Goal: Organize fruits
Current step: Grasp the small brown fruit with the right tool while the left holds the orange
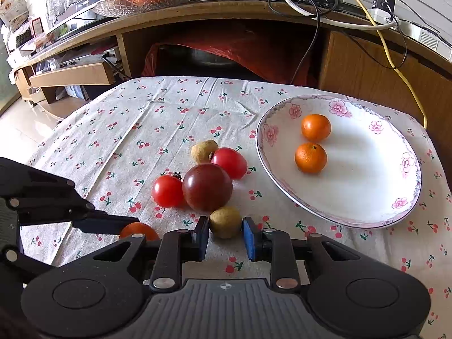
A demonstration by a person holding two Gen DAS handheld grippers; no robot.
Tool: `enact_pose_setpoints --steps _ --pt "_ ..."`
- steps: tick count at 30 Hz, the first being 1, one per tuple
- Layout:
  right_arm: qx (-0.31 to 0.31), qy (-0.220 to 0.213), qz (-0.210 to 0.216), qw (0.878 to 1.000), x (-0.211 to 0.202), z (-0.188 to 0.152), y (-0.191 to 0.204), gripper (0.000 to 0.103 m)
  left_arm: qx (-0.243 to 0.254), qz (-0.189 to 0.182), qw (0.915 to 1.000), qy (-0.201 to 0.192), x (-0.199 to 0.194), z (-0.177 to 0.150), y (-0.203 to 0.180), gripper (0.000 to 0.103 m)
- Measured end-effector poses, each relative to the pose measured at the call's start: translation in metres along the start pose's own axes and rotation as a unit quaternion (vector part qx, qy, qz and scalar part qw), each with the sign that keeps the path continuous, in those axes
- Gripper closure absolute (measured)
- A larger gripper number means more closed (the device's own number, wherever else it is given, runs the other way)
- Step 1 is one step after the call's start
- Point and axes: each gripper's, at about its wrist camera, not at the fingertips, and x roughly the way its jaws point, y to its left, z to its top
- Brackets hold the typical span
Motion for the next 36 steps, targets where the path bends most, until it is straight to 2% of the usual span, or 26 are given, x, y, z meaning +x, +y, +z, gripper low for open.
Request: enact_pose_setpoints --steps 7,14,29,31,36 --pt "0.004 0.01 0.002 1.0 -0.017 -0.002 -0.002 0.082 0.008 0.002 1.0 0.001 -0.001 0.0 -0.002 0.061" --pt "0.004 0.035 0.001 0.999 -0.026 -0.021 -0.008 0.082 0.013 0.0 0.9999 -0.001 -0.001 -0.001 -0.004 0.061" --pt "-0.015 0.033 -0.003 0.999 -0.025 -0.022 -0.004 0.078 0.019 0.004 0.9998 -0.002 0.002 0.001 -0.007 0.057" --pt "-0.015 0.035 -0.004 0.999 -0.025 -0.021 -0.004 0.081 0.022 0.004 0.9997 -0.002 0.001 0.0 -0.008 0.058" --pt "-0.006 0.038 -0.003 0.999 -0.026 -0.02 -0.006 0.082 0.024 0.005 0.9997 0.0 0.001 0.002 -0.01 0.061"
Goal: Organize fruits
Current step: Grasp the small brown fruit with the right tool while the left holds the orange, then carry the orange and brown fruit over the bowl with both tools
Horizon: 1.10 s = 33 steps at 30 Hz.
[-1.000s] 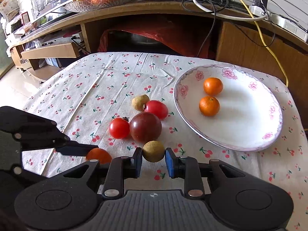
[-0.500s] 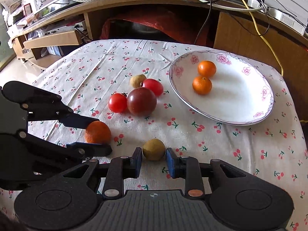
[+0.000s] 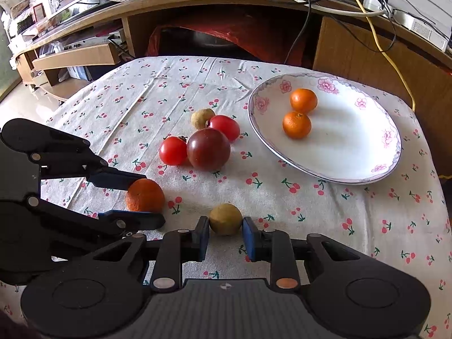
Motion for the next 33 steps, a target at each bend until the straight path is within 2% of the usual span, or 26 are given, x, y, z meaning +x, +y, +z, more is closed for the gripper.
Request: enact_pose_setpoints --steps 14,33 --pt "0.009 -0.008 -0.001 1.0 -0.009 -0.001 -0.004 0.082 0.008 -0.001 0.9999 -0.012 0.0 0.012 -0.006 0.061" --pt "0.049 -0.042 -0.023 0.998 -0.025 0.013 -0.028 0.082 0.012 0.01 0.9987 -0.049 0.003 0.049 -0.007 0.061"
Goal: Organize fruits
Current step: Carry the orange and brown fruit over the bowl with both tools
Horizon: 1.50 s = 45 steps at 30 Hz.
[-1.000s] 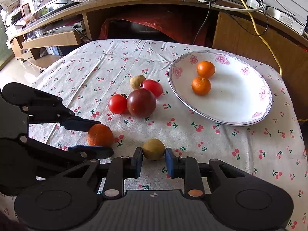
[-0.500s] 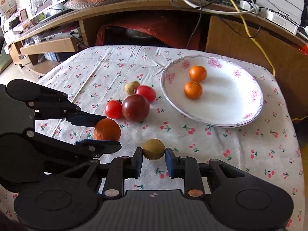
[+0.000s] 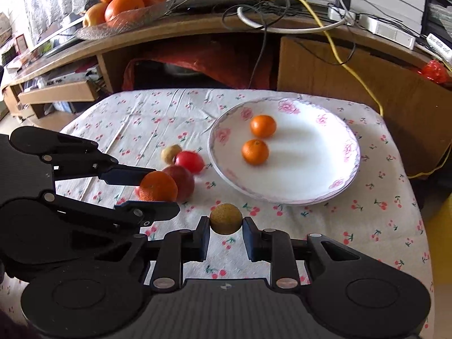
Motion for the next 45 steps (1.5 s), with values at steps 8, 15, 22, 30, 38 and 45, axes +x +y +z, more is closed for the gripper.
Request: enact_pose_setpoints --steps 8,15,22,30,38,45 --pt "0.017 -0.02 -0.024 0.999 0.004 0.016 -0.016 0.081 0.001 0.01 0.9999 -0.013 0.014 0.021 0.001 0.061" --pt "0.034 -0.026 -0.037 0.998 0.017 0.028 -0.036 0.081 0.006 0.019 0.9996 -0.017 0.033 0.038 0.001 0.061" --pt "0.038 -0.024 -0.047 0.998 0.026 0.031 -0.046 0.08 0.013 0.022 0.9995 -0.016 0.047 0.045 -0.001 0.061" --pt "0.041 -0.014 -0.054 0.998 0.038 0.032 -0.054 0.079 0.017 0.025 0.9994 -0.014 0.058 0.048 -0.003 0.061" --pt "0.041 -0.009 -0.057 0.998 0.045 0.031 -0.056 0.079 0.019 0.03 0.9993 -0.016 0.063 0.05 -0.003 0.061" --pt "0.045 -0.012 -0.059 0.997 0.045 0.032 -0.056 0.079 0.016 0.033 0.9992 -0.017 0.064 0.051 -0.002 0.061"
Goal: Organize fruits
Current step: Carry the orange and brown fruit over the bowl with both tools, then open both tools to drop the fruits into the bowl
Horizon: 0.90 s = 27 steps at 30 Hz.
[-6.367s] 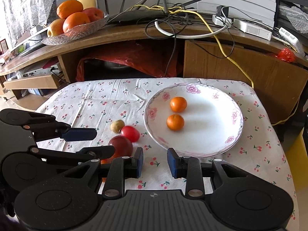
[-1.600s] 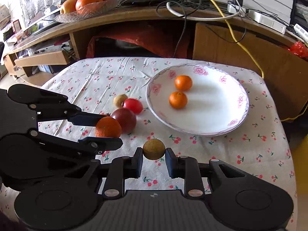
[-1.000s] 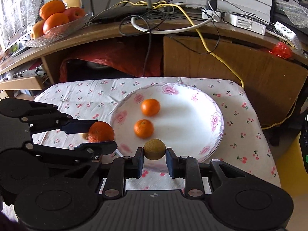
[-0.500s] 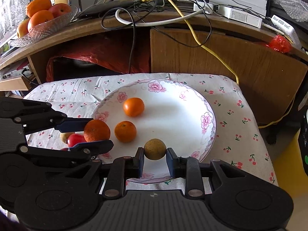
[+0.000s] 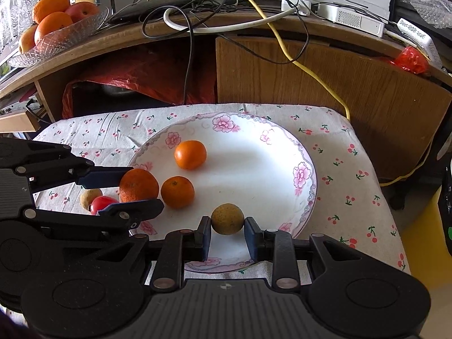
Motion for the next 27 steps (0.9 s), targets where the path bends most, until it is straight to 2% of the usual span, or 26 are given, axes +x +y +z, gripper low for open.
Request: enact_pose_setpoints --steps 17,27 --pt "0.008 -0.012 0.002 1.0 -0.005 -0.001 -0.003 0.075 -0.002 0.003 0.9999 -0.014 -0.006 0.004 0.004 0.059" --pt "0.021 -0.038 0.007 0.999 -0.022 0.004 -0.004 0.075 -0.004 0.017 0.9997 -0.019 -0.026 0.008 0.013 0.059"
